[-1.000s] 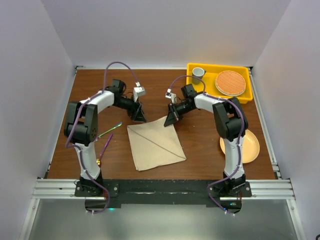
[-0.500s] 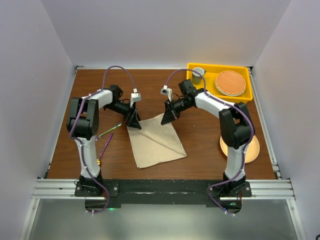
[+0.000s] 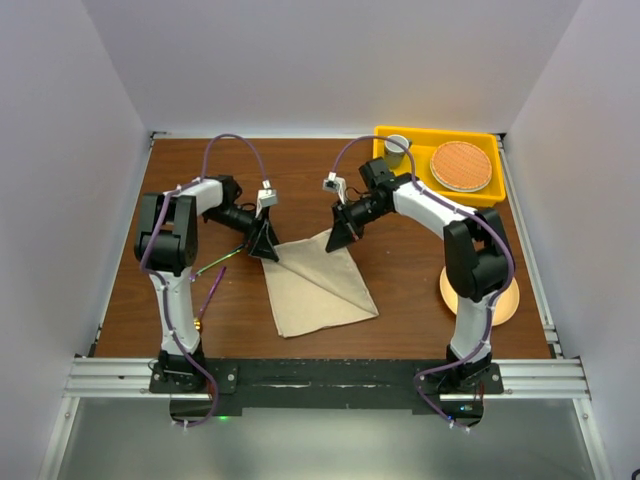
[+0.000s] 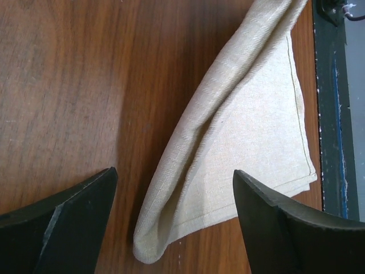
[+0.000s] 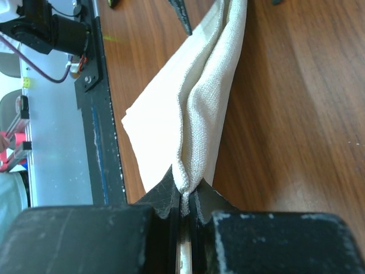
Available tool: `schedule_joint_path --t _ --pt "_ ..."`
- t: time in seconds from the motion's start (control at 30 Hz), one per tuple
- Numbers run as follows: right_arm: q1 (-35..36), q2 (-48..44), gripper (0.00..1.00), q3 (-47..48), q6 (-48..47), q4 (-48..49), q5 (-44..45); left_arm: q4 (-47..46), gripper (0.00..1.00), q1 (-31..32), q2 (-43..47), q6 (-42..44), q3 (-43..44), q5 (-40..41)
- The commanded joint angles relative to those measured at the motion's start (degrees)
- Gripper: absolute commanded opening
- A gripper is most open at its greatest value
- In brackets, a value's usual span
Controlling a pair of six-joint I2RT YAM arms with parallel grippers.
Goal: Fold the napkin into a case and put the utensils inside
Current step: Pick up the upper triangle-folded napkin from the center of the board, then turn over the upper triangle folded napkin at the center of the board.
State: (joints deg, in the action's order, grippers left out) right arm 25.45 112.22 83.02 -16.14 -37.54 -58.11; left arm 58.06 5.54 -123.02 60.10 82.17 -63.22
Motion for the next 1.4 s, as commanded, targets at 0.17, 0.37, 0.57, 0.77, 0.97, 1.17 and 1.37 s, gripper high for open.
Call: schedule_joint_path --t 0.17,0.37,0.57,0.77,0.97,1.17,1.37 --pt "0.8 -3.8 0.00 2.2 -3.9 -3.0 -2.4 -5.3 1.00 -0.4 2.2 2.5 0.9 0.4" --pt "0.9 -3.7 0.00 2.5 -3.9 -3.2 -2.6 -5.3 1.00 2.5 1.7 4.3 1.4 0.5" --pt "1.0 -3.8 0.00 2.8 -4.1 -3.5 -2.8 -7.2 1.00 4.0 1.6 5.3 0.0 2.5" --pt "0.8 -4.3 0.00 3.7 -4.4 -4.6 -2.8 2.0 0.74 4.2 0.2 12.3 -0.1 4.9" --pt "0.7 -5.7 0.00 4.3 -5.7 -6.7 -3.2 5.7 0.67 3.6 0.9 13.7 -2.7 4.2" --pt "0.6 -7.9 0.00 4.1 -7.2 -8.4 -2.4 6.8 0.19 3.5 2.0 12.9 -2.7 2.8" --pt "0.3 -11.2 0.00 4.6 -7.0 -8.3 0.0 7.8 0.00 2.7 5.4 10.4 -1.7 3.8"
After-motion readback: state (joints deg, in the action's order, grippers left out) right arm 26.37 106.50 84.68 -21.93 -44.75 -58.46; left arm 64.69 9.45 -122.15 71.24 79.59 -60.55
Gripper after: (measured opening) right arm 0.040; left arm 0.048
